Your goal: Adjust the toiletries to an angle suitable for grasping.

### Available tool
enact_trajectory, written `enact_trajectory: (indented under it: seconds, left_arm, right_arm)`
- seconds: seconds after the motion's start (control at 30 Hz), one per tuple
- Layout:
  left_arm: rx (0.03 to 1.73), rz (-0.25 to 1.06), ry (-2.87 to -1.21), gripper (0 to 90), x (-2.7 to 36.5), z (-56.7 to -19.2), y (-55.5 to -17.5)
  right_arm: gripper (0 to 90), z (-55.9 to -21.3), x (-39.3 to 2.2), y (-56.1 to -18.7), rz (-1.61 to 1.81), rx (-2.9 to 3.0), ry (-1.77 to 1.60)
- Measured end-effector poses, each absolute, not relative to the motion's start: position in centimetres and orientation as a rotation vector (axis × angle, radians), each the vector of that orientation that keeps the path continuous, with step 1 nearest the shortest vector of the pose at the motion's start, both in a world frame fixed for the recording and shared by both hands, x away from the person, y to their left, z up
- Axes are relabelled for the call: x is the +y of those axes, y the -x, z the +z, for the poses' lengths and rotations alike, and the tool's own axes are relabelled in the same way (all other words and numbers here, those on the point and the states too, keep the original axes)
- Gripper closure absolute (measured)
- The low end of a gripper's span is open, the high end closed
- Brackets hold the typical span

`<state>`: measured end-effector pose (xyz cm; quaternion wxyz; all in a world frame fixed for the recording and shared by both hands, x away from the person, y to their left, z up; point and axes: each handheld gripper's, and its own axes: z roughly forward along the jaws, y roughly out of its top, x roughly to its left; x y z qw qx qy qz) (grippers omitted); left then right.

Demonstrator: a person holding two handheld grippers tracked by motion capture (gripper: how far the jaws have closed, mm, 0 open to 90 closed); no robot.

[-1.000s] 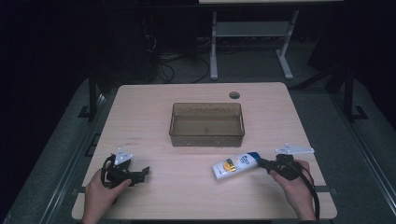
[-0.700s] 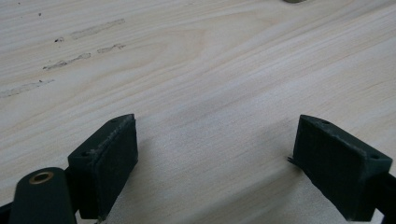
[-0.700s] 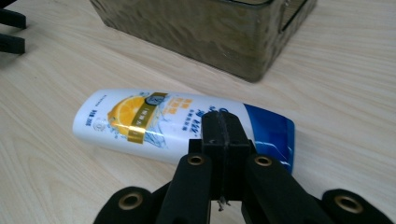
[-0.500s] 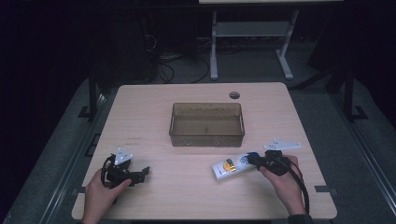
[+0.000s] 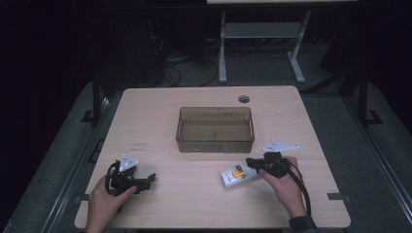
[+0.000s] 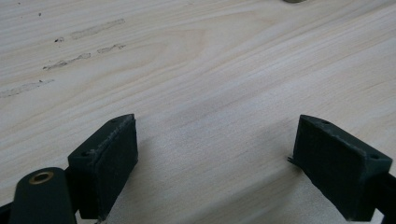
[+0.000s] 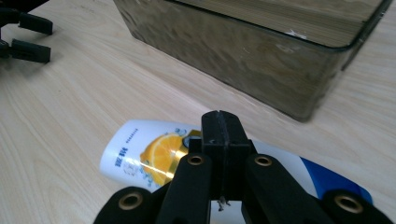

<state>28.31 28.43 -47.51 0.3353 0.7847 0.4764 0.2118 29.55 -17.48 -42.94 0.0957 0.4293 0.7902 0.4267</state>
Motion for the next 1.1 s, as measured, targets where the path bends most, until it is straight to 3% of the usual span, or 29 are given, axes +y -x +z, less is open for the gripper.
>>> enact_trajectory:
  seconds: [1.1]
  left_arm:
    - [1.243, 0.552, -2.048, 12.8, 28.4, -47.5, -28.3]
  right_arm:
    - [90.0, -44.9, -10.4, -31.8, 1.239, 2.495, -1.166]
